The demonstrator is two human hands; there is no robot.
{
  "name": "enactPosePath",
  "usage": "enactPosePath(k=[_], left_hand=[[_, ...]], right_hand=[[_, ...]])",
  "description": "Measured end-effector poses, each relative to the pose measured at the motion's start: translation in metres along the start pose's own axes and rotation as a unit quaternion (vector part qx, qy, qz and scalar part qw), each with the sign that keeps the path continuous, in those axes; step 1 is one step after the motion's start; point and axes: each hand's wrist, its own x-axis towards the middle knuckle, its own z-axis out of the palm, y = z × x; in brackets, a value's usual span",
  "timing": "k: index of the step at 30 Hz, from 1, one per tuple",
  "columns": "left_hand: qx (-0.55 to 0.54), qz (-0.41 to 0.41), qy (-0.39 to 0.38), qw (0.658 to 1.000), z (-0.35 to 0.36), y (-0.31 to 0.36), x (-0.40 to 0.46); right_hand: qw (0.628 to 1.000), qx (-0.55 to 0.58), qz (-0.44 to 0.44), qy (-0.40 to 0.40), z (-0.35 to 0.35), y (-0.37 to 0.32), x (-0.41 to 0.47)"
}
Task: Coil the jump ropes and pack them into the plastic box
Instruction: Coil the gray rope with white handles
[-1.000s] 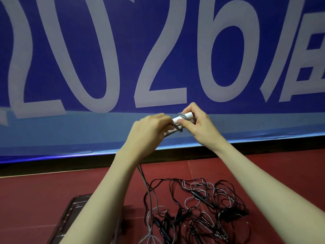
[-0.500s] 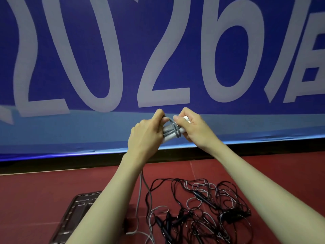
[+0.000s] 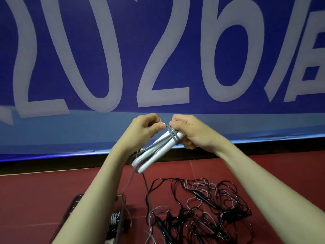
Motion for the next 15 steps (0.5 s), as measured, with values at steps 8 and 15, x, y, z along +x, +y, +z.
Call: enactPosePath(k=[8,15], left_hand=[[-0.147,-0.024,0.042,0.988,0.015,-0.006,-0.004],[-0.222,-0.099,0.089,0.966,0.045,-0.001,0.004]], right_hand=[[0.999,0.047,-0.023,-0.005,0.001,-0.009,0.0],[0.988,0.107,-0.035,0.109,-0.001,-0.001,0.009]])
